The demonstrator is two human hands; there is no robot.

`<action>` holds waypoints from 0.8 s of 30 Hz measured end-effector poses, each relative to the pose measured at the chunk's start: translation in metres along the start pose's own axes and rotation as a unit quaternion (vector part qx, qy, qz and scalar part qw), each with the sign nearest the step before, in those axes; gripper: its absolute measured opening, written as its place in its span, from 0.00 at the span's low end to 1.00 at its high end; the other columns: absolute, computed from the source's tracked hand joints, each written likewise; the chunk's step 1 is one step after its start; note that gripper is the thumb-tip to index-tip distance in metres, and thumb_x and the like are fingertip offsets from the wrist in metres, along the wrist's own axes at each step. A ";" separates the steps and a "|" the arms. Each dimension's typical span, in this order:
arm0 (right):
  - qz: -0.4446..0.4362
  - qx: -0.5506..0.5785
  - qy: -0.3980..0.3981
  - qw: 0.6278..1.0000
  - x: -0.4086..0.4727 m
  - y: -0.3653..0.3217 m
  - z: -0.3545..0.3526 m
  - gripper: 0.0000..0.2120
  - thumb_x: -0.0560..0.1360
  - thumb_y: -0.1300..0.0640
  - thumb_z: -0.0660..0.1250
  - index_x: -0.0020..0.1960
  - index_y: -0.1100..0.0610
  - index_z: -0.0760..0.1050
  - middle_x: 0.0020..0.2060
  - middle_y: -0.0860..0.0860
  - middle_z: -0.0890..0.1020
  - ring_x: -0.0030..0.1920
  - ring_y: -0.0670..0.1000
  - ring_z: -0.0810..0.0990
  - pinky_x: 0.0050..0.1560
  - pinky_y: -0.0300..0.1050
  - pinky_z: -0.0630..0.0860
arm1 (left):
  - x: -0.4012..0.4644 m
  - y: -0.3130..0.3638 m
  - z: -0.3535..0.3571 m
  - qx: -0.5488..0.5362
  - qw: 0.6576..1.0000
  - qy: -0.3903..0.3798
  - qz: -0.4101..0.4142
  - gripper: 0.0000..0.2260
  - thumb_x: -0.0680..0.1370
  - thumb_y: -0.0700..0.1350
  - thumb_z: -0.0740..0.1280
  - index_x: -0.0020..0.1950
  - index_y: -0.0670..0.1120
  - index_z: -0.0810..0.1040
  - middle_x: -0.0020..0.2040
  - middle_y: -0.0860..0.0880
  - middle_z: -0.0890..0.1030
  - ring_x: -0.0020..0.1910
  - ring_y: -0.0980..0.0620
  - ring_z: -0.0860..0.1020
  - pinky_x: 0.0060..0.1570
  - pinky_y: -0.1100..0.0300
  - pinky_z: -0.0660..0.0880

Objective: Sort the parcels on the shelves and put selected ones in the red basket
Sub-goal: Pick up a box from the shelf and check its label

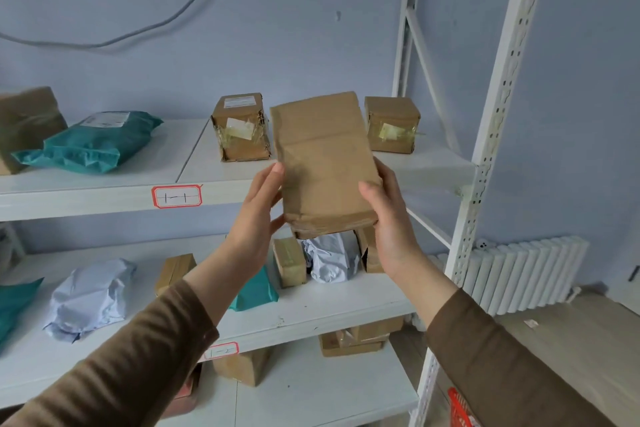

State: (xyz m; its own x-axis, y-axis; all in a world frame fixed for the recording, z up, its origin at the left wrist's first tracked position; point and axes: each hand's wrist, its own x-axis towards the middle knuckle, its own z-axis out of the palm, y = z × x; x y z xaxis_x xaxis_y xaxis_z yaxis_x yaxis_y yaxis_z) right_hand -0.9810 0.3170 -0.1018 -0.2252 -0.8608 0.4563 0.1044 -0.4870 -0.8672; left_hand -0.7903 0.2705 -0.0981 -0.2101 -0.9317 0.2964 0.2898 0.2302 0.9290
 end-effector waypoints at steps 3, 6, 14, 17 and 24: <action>-0.115 -0.184 0.002 0.976 -0.018 -0.009 0.016 0.34 0.69 0.38 0.70 0.71 0.48 0.66 0.67 0.46 0.74 0.65 0.48 0.76 0.57 0.40 0.77 | 0.006 -0.018 -0.011 -0.069 0.996 0.014 -0.053 0.23 0.81 0.63 0.63 0.72 0.54 0.76 0.69 0.50 0.80 0.70 0.47 0.77 0.51 0.52 0.80; -0.258 -0.396 0.025 0.881 -0.030 -0.007 0.025 0.35 0.70 0.38 0.71 0.70 0.55 0.68 0.74 0.50 0.69 0.72 0.53 0.68 0.67 0.50 0.72 | 0.008 -0.031 -0.017 -0.104 0.991 -0.007 -0.078 0.21 0.85 0.59 0.58 0.73 0.52 0.75 0.70 0.48 0.80 0.71 0.44 0.76 0.53 0.49 0.80; -0.293 -0.440 -0.022 0.849 -0.028 0.015 0.015 0.33 0.74 0.46 0.71 0.73 0.57 0.64 0.81 0.54 0.59 0.82 0.57 0.56 0.77 0.63 0.62 | 0.003 -0.037 -0.023 -0.063 0.998 -0.003 0.022 0.16 0.88 0.52 0.54 0.69 0.51 0.76 0.58 0.46 0.80 0.57 0.46 0.77 0.55 0.52 0.77; -0.245 -0.347 -0.057 0.903 -0.020 0.027 -0.004 0.37 0.71 0.55 0.73 0.74 0.49 0.58 0.81 0.50 0.56 0.79 0.54 0.61 0.75 0.59 0.67 | -0.003 -0.031 -0.029 0.013 0.996 -0.001 0.085 0.14 0.86 0.49 0.57 0.71 0.53 0.74 0.61 0.50 0.80 0.59 0.49 0.78 0.62 0.55 0.77; -0.129 -0.333 -0.081 0.930 -0.007 0.024 -0.041 0.53 0.65 0.59 0.84 0.78 0.52 0.53 0.65 0.28 0.66 0.63 0.23 0.67 0.55 0.19 0.68 | -0.024 -0.027 -0.027 0.162 0.963 -0.089 0.195 0.14 0.83 0.41 0.60 0.68 0.49 0.71 0.62 0.50 0.80 0.63 0.53 0.79 0.61 0.64 0.76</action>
State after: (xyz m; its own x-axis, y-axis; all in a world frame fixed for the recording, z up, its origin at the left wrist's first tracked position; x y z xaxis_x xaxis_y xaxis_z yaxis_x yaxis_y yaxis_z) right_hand -1.0166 0.3177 -0.1337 -0.0041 -0.7648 0.6443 -0.5684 -0.5283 -0.6307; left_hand -0.7676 0.2790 -0.1361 -0.3082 -0.7002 0.6440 0.0788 0.6558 0.7508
